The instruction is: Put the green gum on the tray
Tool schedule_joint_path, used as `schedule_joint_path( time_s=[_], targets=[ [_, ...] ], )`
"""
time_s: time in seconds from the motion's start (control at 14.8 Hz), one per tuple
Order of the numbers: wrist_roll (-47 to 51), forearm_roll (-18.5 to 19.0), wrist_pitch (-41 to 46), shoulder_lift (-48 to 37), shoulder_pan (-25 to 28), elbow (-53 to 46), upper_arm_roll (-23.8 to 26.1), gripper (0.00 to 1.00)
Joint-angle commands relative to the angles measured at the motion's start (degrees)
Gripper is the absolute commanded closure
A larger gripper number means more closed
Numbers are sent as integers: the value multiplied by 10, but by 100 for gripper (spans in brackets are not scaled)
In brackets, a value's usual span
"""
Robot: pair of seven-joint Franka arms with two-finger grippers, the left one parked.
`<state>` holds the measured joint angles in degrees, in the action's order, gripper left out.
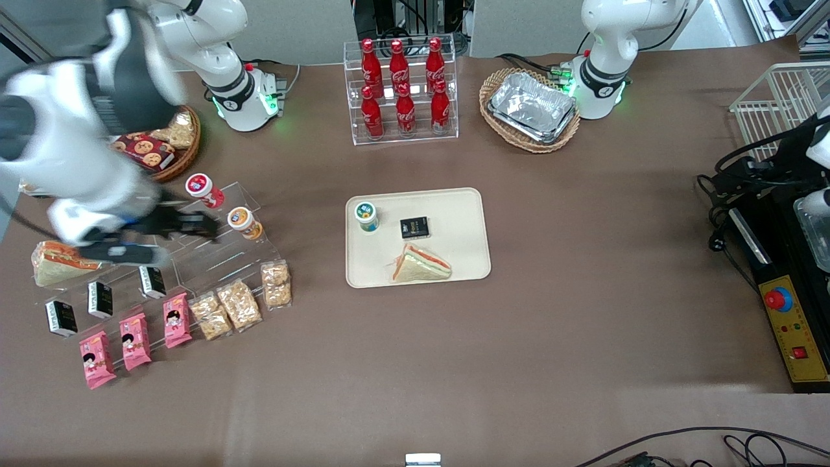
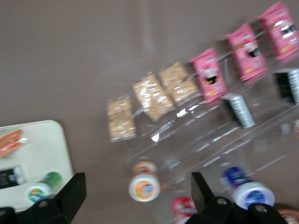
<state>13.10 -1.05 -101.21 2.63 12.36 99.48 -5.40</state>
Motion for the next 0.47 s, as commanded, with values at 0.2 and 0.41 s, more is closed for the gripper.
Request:
schedule_joint_path(
  time_s=[0.2, 0.41],
  targets=[
    [-142, -1, 15, -14, -102, -18, -15, 0],
    [-142, -3, 17, -14, -112, -20, -15, 0]
  ],
)
